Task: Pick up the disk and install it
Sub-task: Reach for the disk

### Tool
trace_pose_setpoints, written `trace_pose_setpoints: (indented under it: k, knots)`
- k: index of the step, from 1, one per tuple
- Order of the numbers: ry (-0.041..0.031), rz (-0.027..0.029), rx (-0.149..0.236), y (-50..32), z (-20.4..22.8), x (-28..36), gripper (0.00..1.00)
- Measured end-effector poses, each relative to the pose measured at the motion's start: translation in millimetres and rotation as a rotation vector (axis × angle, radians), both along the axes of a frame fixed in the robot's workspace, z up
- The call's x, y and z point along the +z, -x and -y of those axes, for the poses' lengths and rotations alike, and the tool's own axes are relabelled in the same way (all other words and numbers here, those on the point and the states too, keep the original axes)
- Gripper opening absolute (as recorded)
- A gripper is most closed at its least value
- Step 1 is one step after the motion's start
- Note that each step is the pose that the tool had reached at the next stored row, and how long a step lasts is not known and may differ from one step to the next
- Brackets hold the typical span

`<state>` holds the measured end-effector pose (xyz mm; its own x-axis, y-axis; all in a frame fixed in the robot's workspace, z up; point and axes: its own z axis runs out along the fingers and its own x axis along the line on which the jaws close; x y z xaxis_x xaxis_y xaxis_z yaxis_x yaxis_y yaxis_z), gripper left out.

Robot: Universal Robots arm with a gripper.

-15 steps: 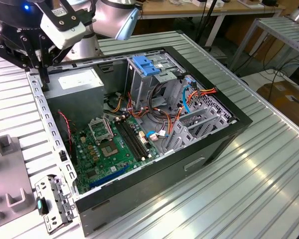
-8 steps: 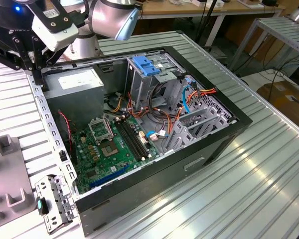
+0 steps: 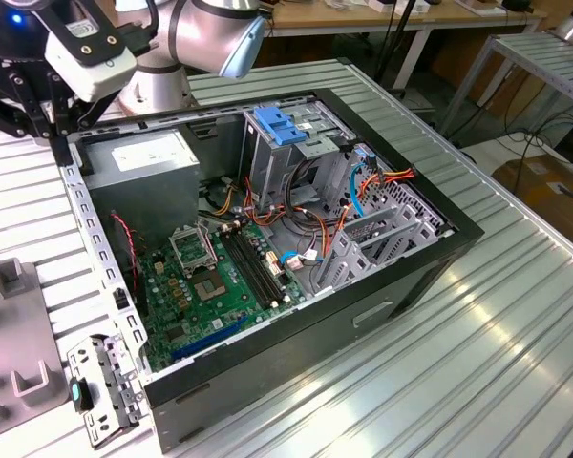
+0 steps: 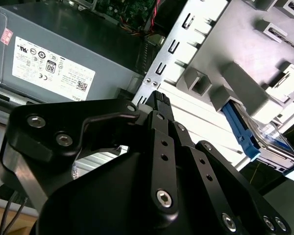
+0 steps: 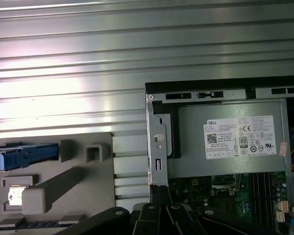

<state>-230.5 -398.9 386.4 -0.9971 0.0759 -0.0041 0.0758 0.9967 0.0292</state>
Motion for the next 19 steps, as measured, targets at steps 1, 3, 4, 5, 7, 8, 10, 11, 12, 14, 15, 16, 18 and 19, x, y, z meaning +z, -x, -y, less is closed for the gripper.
trace_pose_setpoints:
  k: [1,3,4,5,7,8,10,11,12,14,15,16,18,19]
  knots:
    - [0.0000,-0.0003,0.000,1.0,0.0,-0.1,0.11]
    - [0.0000,-0.0011,0.000,3.1,0.0,-0.3,0.11]
    - [0.0000,-0.0015,0.000,4.6,0.0,-0.5,0.11]
    - [0.0000,-0.0022,0.000,6.4,0.0,-0.7,0.11]
    - [0.0001,-0.0030,0.000,8.8,0.0,-1.0,0.11]
    - [0.0000,-0.0032,0.000,9.9,0.0,-1.1,0.11]
    - [-0.0001,-0.0039,0.000,12.2,0.0,-1.4,0.11]
    - [0.0000,-0.0042,0.000,13.5,0.0,-1.5,0.11]
    - [0.0000,-0.0045,0.000,14.6,0.0,-1.6,0.11]
    - [0.0000,-0.0053,0.000,17.4,0.0,-1.9,0.11]
    - [0.0000,-0.0057,0.000,18.8,0.0,-2.0,0.11]
    - [0.0000,-0.0061,0.000,20.4,0.0,-2.2,0.11]
    - [0.0000,-0.0067,0.000,22.7,0.0,-2.5,0.11]
    - [0.0000,-0.0072,0.000,24.8,0.0,-2.7,0.11]
